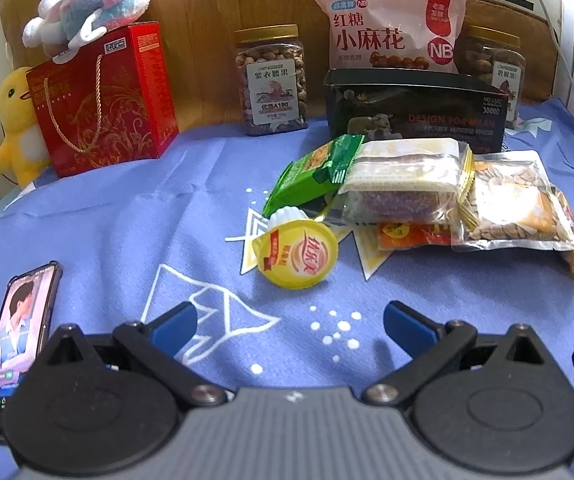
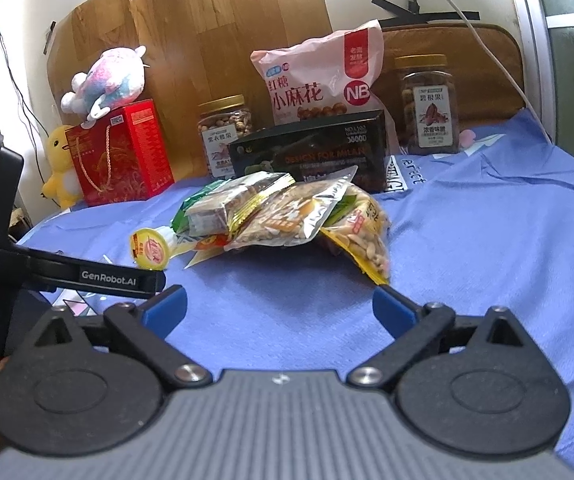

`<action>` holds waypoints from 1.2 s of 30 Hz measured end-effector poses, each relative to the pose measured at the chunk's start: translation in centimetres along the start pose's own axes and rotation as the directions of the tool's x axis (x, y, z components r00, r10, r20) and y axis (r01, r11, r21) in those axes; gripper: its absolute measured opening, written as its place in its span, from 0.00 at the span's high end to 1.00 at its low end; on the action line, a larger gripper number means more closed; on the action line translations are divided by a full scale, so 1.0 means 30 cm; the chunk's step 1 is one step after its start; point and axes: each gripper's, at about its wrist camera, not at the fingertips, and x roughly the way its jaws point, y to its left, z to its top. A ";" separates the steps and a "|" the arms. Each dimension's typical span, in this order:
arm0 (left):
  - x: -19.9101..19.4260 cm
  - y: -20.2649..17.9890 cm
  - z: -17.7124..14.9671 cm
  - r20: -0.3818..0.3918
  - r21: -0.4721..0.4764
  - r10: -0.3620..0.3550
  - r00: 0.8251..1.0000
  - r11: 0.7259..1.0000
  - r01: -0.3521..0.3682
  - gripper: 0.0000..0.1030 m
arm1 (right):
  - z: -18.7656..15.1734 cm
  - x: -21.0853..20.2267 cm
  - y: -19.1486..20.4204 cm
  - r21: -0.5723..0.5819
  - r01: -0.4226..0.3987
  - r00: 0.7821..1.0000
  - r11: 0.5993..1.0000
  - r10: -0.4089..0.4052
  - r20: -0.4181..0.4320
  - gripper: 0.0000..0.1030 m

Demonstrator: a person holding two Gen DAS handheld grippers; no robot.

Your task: Organize snacks

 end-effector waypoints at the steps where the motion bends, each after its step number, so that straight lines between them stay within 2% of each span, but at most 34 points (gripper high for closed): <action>1: -0.001 -0.001 -0.001 0.001 0.001 -0.004 1.000 1.000 0.004 0.00 | 0.001 0.000 -0.001 0.000 0.003 1.000 1.000 -0.003 0.003 0.03; 9: -0.027 0.035 0.010 0.056 -0.026 -0.079 0.995 0.996 0.080 0.00 | 0.010 0.007 -0.017 0.004 0.025 1.000 1.000 -0.025 0.018 0.05; 15: -0.040 0.051 0.038 0.088 -0.041 -0.157 0.984 0.986 0.161 0.00 | 0.037 0.029 -0.042 0.000 0.028 1.000 1.000 -0.028 0.010 0.13; 19: -0.047 0.073 0.072 0.110 -0.047 -0.228 0.967 0.971 0.234 0.00 | 0.087 0.052 -0.049 -0.021 0.002 1.000 1.000 -0.003 -0.005 0.27; 23: -0.040 0.141 0.109 0.128 -0.082 -0.278 0.952 0.954 0.290 0.01 | 0.143 0.098 -0.008 -0.141 -0.035 0.999 0.989 0.034 -0.005 0.35; 26: -0.014 0.196 0.139 0.117 -0.124 -0.354 0.928 0.922 0.367 0.06 | 0.179 0.160 0.020 -0.224 -0.081 0.997 0.971 0.075 -0.035 0.35; 28: 0.014 0.219 0.161 0.107 -0.152 -0.424 0.899 0.887 0.437 0.06 | 0.201 0.211 0.036 -0.273 -0.103 0.994 0.957 0.088 -0.068 0.35; 29: 0.031 0.223 0.171 0.102 -0.164 -0.444 0.890 0.875 0.455 0.07 | 0.210 0.234 0.043 -0.294 -0.111 0.993 0.949 0.091 -0.080 0.34; 31: 0.070 0.220 0.192 0.086 -0.175 -0.465 0.881 0.864 0.473 0.09 | 0.227 0.276 0.057 -0.346 -0.113 0.992 0.931 0.085 -0.095 0.32; 32: 0.090 0.214 0.203 0.081 -0.167 -0.479 0.874 0.858 0.486 0.09 | 0.234 0.296 0.063 -0.369 -0.111 0.992 0.923 0.080 -0.099 0.24; 34: 0.125 0.197 0.219 0.064 -0.155 -0.486 0.872 0.858 0.490 0.09 | 0.249 0.336 0.067 -0.398 -0.115 0.991 0.910 0.079 -0.105 0.16; 36: 0.161 0.179 0.232 0.047 -0.151 -0.495 0.867 0.855 0.496 0.09 | 0.260 0.373 0.068 -0.417 -0.132 0.988 0.899 0.086 -0.126 0.16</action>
